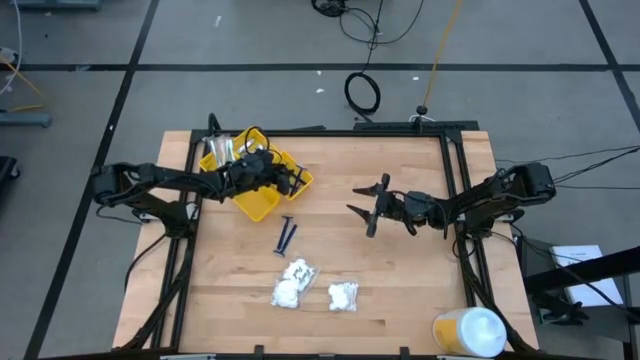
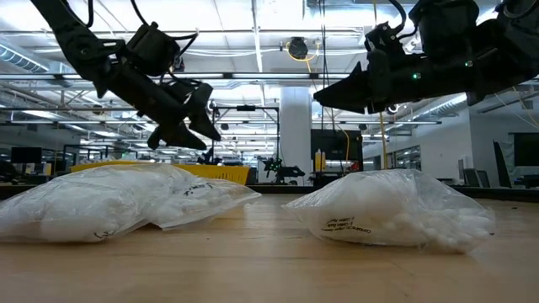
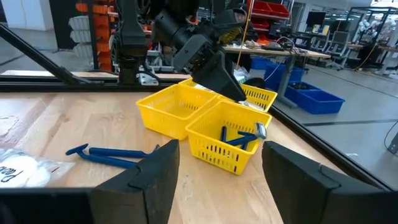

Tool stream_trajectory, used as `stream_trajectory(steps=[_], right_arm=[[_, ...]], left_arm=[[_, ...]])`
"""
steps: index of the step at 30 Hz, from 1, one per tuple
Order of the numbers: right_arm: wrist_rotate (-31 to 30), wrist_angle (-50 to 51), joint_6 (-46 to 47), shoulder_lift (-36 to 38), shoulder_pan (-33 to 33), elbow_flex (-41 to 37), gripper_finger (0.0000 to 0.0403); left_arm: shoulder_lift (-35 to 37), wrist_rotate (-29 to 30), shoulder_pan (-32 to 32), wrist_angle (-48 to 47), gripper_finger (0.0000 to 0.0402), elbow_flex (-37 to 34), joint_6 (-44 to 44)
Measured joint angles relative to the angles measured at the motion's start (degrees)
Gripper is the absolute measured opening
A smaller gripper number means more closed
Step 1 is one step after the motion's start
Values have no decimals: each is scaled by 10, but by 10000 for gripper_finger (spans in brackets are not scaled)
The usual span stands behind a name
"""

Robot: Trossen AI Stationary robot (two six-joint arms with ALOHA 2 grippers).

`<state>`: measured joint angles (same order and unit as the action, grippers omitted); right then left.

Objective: Pick & Place Travel size toiletries
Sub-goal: Put the blue razor into the middle right yellow bin

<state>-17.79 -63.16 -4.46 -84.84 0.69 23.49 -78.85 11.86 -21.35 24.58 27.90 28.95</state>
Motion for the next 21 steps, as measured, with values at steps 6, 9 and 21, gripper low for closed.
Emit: stream_trajectory(steps=[6, 9, 21], right_arm=[[16, 1, 8, 0, 0, 1, 218], [38, 14, 21, -7, 0, 22, 217], [199, 200, 53, -192, 0, 271, 214]], left_arm=[[0, -13, -1, 39, 259, 0, -52], [2, -51, 5, 98, 272, 0, -62], [2, -154, 55, 247, 278, 1, -84]])
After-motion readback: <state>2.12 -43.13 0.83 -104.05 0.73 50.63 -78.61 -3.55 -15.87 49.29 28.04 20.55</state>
